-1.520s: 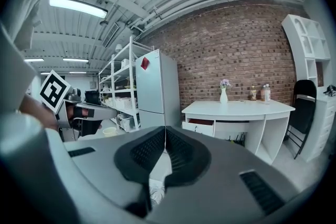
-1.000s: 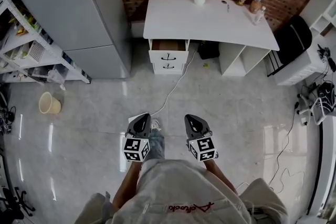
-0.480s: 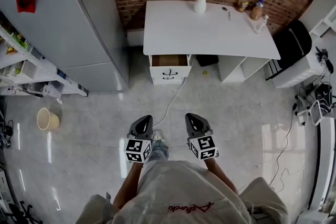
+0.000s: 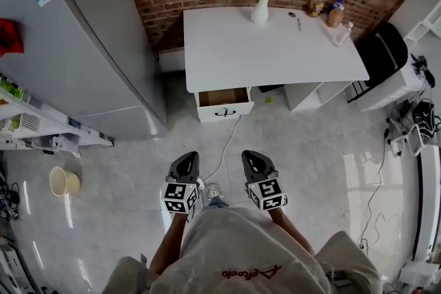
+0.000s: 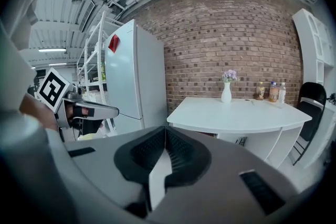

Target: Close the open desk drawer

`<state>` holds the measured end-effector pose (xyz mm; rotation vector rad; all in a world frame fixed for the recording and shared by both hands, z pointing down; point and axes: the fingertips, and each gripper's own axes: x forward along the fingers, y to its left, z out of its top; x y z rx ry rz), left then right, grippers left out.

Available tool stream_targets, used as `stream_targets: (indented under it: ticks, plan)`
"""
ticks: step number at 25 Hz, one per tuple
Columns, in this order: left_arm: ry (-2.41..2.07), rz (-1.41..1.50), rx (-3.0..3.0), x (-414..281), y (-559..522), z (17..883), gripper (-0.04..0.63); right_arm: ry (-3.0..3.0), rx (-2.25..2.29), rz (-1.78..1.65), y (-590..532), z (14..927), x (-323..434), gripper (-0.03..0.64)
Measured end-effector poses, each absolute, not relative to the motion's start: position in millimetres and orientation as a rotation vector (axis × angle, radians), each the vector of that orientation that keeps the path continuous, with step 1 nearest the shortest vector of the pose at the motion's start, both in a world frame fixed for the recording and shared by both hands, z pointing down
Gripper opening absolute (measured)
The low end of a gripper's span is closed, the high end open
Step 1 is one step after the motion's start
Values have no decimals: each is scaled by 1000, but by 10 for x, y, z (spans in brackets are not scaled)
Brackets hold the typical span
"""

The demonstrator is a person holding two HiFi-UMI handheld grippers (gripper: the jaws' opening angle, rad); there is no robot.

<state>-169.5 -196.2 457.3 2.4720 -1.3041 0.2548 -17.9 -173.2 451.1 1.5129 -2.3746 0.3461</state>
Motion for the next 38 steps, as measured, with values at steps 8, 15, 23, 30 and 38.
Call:
stream_targets:
  ticks: [8, 15, 23, 30, 38]
  plan:
    - [-1243, 291, 2507, -1605, -2496, 4641, 12, -2324, 1561, 398, -2057, 4647, -63, 18]
    - [-1280, 352, 2482, -1366, -2736, 4726, 12, -2349, 1516, 434, -2337, 4747, 241, 18]
    - [-1377, 384, 2442, -1164, -3024, 4801, 12, -2418, 1421, 385, -2940, 4802, 455, 18]
    - [-1346, 401, 2409, -1091, -3051, 5022, 12, -2399, 1412, 430, -3017, 5013, 493, 18]
    - [-1267, 502, 2347, -1206, -2916, 5894, 12, -2315, 1366, 573, -2788, 5915, 450, 18]
